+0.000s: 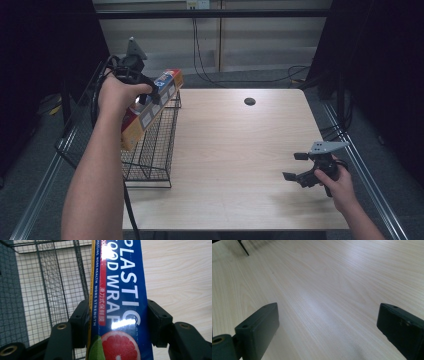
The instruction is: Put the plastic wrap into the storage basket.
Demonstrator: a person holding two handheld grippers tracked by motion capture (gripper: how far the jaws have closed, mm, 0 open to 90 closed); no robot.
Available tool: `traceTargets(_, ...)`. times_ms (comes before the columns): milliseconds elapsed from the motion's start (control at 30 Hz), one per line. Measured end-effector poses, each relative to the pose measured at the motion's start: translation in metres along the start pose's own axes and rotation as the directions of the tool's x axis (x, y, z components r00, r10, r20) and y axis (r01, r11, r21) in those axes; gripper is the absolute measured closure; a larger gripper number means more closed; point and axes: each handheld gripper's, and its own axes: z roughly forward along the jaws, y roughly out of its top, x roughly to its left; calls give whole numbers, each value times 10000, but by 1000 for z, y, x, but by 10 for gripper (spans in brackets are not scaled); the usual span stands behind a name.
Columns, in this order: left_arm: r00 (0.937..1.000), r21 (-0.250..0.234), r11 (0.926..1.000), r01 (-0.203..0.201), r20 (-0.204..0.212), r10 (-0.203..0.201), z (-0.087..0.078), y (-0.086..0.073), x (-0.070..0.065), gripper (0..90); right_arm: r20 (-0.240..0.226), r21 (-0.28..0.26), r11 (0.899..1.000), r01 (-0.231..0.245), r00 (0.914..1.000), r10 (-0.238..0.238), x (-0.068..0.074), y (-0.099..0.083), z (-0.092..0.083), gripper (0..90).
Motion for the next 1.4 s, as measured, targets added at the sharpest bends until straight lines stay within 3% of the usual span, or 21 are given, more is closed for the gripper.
traceTargets(467, 9975, -36, 9980, 631, -316, -632, -20, -13, 30, 445, 17, 10, 10000, 5, 10000, -5, 2, 0, 1, 41)
traceTargets(833, 9920, -64, 9931, 1173, -457, -1175, -23, -19, 47, 445, 22, 24, 10000, 14, 10000, -14, 2, 0, 1, 41)
traceTargets(1167, 9832, -402, 9863, 1602, -822, -1630, -35, -23, 59, 445, 23, 7, 10000, 16, 10000, -16, 2, 0, 1, 41)
traceTargets(1300, 9770, -501, 9816, 1842, -1001, -1885, -37, -26, 66, 445, 43, 1, 10000, 27, 10000, -27, 2, 0, 1, 41)
traceTargets(1400, 9675, -533, 9767, 2081, -1354, -2135, -38, -30, 73, 445, 38, -3, 10000, 51, 10000, -51, 2, 0, 1, 41)
